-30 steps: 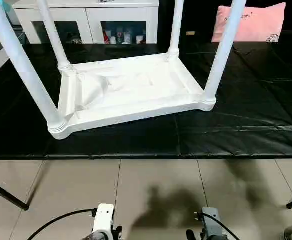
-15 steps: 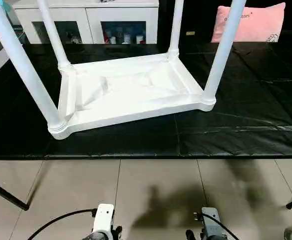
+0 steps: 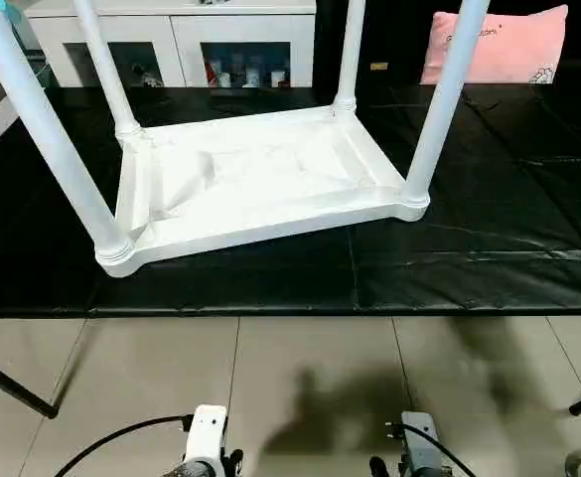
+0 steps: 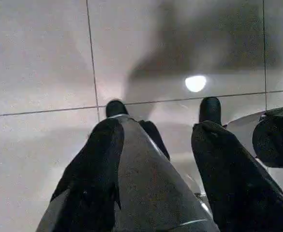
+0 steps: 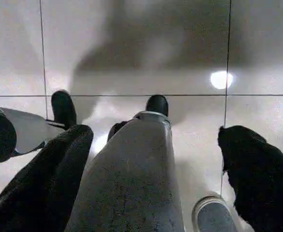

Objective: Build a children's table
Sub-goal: Rotate leg to tighten

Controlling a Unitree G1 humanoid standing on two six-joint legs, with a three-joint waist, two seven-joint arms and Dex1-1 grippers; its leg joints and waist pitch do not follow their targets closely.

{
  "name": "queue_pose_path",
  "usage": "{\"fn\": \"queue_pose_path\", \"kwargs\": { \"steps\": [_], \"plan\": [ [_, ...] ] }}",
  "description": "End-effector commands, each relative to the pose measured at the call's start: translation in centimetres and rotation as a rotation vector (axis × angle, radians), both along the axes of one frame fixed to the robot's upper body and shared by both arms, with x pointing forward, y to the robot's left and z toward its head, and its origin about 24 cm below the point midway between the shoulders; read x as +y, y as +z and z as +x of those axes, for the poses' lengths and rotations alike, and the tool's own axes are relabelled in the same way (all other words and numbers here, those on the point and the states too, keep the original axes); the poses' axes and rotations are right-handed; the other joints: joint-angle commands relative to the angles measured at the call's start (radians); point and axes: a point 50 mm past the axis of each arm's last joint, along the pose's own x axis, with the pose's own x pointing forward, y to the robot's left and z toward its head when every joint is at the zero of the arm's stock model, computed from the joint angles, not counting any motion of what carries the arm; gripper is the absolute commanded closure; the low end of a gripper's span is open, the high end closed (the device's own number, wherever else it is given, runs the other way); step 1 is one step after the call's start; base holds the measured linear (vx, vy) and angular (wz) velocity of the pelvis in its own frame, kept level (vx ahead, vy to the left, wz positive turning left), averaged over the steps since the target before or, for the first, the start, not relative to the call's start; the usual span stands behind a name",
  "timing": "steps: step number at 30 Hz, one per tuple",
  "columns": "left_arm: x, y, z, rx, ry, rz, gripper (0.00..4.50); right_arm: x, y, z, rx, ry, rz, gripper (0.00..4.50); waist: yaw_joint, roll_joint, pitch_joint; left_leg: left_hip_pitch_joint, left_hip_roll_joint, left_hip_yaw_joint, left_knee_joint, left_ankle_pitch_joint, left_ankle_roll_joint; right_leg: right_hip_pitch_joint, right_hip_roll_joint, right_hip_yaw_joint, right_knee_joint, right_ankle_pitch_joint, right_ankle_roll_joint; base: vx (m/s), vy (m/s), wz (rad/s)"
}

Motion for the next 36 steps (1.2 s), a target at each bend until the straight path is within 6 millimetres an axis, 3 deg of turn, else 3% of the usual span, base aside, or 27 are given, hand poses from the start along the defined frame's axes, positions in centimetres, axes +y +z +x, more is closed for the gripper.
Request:
{"fn": "queue_pose_path", "kwargs": {
  "steps": [1,36],
  "plan": [
    [0.18,-0.07,-0.16,0.012,0.003,0.005,1.9,0.03,-0.21,-0.59,0.023,-0.004,0.002,0.0,-0.001,-0.003,-0.032,0.019,0.096,-0.041,-0.09,-0.314,0.036,0.021,-0.099,0.049,-0.081,-0.164,-0.26,0.0,0.0,0.0],
    [0.18,-0.07,-0.16,0.012,0.003,0.005,1.9,0.03,-0.21,-0.59,0.023,-0.004,0.002,0.0,-0.001,-0.003,-0.033,0.019,0.097,-0.042,-0.09,-0.31,0.036,0.022,-0.099,0.049,-0.079,-0.156,-0.261,0.0,0.0,0.0]
  ]
}}
